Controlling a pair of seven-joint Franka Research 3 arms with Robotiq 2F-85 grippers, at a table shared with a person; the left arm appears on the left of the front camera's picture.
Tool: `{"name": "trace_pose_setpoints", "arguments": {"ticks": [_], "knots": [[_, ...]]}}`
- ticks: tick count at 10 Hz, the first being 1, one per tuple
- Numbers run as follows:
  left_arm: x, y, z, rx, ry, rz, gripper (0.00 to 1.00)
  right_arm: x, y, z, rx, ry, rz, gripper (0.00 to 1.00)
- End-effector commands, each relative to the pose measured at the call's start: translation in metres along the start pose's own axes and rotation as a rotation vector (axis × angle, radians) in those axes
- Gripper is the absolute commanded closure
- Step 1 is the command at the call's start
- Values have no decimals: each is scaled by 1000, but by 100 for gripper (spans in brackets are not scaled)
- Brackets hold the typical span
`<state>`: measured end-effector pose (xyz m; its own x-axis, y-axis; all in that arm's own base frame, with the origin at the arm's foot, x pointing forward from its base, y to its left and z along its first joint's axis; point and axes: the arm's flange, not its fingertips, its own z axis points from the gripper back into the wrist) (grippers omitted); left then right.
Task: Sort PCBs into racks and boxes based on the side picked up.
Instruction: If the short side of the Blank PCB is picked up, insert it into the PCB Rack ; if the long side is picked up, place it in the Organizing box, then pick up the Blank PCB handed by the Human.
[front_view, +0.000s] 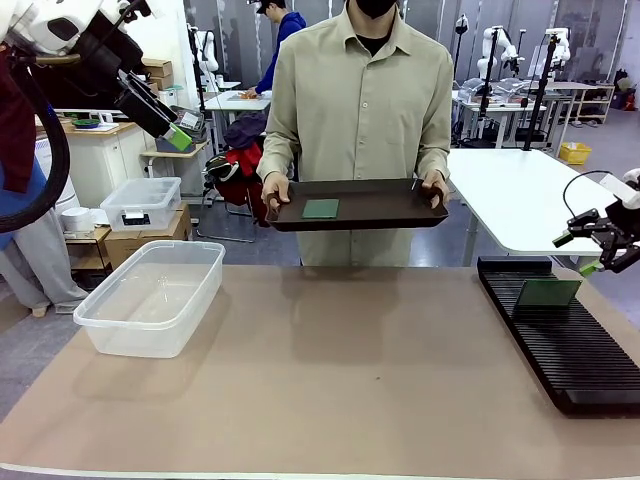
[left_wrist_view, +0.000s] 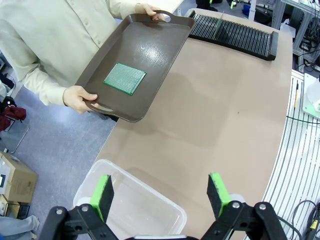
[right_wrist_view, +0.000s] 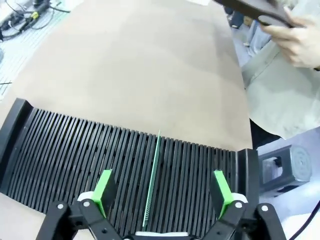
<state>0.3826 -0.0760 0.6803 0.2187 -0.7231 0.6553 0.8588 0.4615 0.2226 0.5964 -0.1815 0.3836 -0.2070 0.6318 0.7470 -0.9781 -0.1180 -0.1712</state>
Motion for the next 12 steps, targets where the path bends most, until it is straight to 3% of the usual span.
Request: {"name": "trace_pose_setpoints", "arguments": {"ticks": [1,8,12], "knots": [[-1,0,-1,5,9,1,0,18,9,-7,-12,72,-33,0],[-1,0,-1,5,9,1,0,21,3,4,-32,38,-18,0],[-1,0,-1,5,9,1,0,118,30,11,-118,118,-65,0]]}}
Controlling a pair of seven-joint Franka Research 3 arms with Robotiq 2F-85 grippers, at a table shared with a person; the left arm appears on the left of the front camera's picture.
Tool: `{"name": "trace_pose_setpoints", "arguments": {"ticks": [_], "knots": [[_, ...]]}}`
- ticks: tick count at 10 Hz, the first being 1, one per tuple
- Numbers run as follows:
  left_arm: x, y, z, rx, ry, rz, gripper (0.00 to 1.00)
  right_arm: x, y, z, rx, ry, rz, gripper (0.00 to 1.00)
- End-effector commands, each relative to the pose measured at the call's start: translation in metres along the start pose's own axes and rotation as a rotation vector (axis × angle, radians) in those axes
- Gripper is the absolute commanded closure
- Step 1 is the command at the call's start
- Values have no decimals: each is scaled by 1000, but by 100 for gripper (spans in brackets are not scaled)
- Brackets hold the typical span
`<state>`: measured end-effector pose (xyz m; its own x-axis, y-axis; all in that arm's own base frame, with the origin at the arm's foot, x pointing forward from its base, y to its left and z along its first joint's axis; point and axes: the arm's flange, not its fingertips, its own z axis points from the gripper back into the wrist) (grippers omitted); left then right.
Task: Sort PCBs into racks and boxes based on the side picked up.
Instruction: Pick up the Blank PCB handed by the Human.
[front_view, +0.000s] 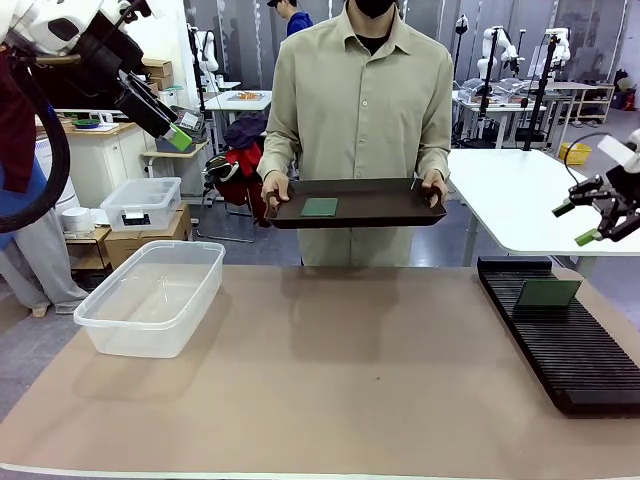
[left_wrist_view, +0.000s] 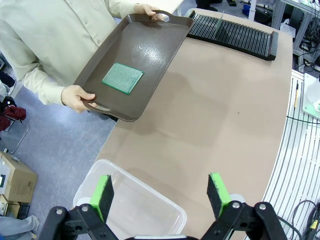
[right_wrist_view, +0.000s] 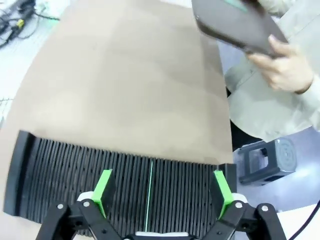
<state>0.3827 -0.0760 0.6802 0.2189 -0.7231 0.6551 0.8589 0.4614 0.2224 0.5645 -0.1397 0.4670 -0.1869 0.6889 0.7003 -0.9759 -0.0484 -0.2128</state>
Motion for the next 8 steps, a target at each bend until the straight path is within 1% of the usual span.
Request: {"name": "trace_pose_setpoints", "arguments": {"ticks": [1,2,3,4,5,6,7,8], "knots": [[-1,0,0,5,8,1,0,43,23,-1,-87,75,-131,0],[-1,0,0,5,8,1,0,64,28,7,-80,71,-188,0],[-1,0,0,5,8,1,0,82,37,13,-78,19,-267,0],[-1,0,0,5,8,1,0,98,43,24,-148,17,-382,0],[-1,0,0,5,8,1,0,110,47,36,-151,-53,-430,0],[-1,0,0,5,8,1,0,123,55,42,-153,-83,-461,0],[-1,0,0,5,8,1,0,133,60,45,-175,-68,-495,0],[-1,0,0,5,8,1,0,140,62,46,-175,-19,-510,0]]}}
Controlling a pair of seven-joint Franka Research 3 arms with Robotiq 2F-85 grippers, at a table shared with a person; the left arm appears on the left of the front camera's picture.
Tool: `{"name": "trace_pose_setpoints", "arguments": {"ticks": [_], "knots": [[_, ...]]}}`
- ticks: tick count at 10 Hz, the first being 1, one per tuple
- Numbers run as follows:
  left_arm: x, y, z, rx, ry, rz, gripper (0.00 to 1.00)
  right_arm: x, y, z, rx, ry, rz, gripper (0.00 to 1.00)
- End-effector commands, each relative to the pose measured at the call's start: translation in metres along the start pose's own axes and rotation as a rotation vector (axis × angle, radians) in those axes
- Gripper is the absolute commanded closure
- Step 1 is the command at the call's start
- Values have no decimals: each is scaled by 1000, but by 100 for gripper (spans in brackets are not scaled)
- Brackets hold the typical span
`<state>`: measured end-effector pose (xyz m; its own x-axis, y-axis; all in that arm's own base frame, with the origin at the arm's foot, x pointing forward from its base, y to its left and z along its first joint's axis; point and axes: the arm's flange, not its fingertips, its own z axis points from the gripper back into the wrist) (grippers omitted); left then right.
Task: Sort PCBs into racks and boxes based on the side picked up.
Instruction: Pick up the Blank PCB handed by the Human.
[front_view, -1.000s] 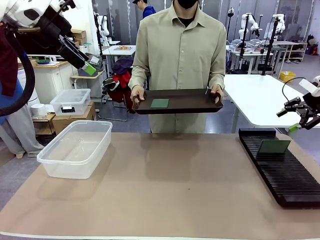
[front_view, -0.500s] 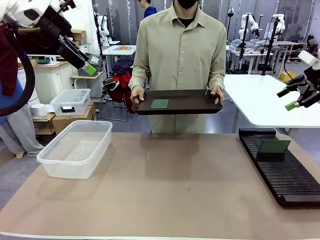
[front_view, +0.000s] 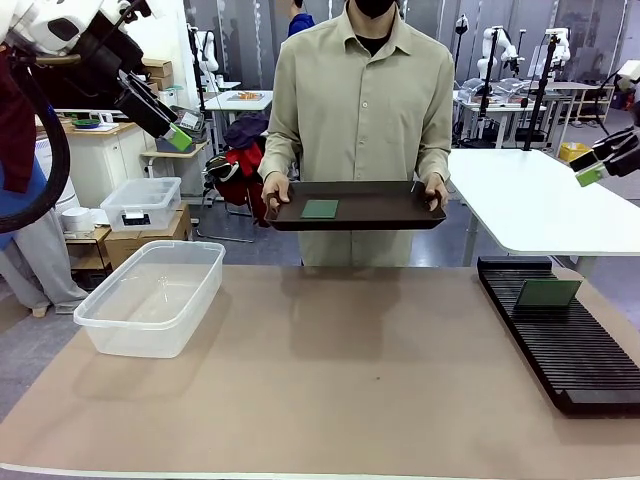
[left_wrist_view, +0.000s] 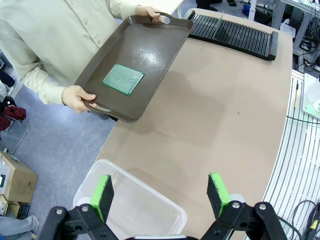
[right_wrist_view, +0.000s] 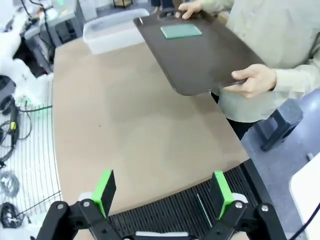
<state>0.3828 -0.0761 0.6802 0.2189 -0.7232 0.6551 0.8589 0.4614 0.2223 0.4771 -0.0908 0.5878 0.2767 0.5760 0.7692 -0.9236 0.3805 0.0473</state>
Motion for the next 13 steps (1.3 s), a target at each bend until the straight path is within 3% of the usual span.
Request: {"name": "trace_pose_setpoints", "arguments": {"ticks": [1,2,5,7,9,13], "knots": [[-1,0,0,5,8,1,0,1,14,-16,36,77,111,0],[-1,0,0,5,8,1,0,0,0,0,0,0,0,0],[-1,0,0,5,8,1,0,5,4,-8,31,30,-19,0],[-1,0,0,5,8,1,0,9,3,-7,-27,41,-61,0],[-1,0,0,5,8,1,0,12,3,-7,-146,-15,-80,0],[-1,0,0,5,8,1,0,10,-2,3,-241,19,-112,0]]}}
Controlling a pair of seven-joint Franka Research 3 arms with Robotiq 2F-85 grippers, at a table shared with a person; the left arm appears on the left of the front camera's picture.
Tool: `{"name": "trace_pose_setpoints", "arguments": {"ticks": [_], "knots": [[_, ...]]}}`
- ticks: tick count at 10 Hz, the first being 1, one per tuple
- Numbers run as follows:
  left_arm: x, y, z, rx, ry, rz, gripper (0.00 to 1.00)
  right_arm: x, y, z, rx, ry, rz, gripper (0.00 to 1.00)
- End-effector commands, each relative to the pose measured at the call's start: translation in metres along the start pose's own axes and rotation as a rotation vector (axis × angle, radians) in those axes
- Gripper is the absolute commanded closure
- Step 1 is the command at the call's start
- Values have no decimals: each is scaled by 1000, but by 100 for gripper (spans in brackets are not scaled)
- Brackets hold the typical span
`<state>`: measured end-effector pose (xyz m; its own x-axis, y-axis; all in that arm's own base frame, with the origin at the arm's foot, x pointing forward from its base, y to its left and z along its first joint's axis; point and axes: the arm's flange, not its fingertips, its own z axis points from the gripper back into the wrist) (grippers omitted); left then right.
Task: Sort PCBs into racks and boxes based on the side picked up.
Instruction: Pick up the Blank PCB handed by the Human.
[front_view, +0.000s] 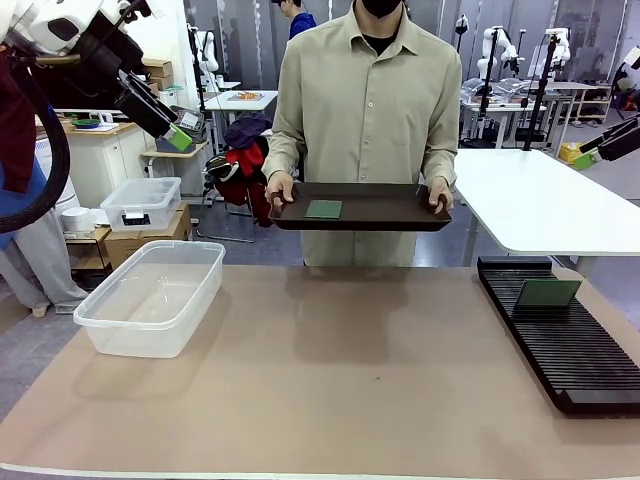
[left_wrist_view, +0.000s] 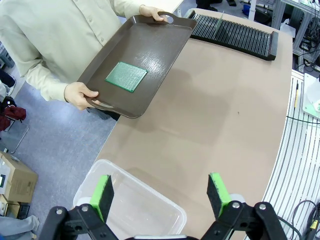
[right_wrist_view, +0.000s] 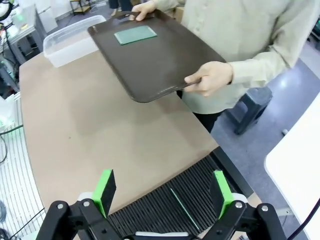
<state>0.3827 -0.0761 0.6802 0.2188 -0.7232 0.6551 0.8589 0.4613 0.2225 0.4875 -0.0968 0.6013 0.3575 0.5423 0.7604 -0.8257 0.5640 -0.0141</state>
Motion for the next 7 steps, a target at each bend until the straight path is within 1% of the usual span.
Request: {"name": "trace_pose_setpoints", "arguments": {"ticks": [1,3,4,5,7], "knots": [[-1,0,0,5,8,1,0,-4,10,-2,-53,17,-35,0],[-1,0,0,5,8,1,0,-7,17,-2,-27,27,-26,0],[-1,0,0,5,8,1,0,-6,16,-3,-31,20,1,0],[-1,0,0,5,8,1,0,-7,4,2,-30,9,-10,0],[-1,0,0,5,8,1,0,-7,4,2,-30,9,-10,0]]}}
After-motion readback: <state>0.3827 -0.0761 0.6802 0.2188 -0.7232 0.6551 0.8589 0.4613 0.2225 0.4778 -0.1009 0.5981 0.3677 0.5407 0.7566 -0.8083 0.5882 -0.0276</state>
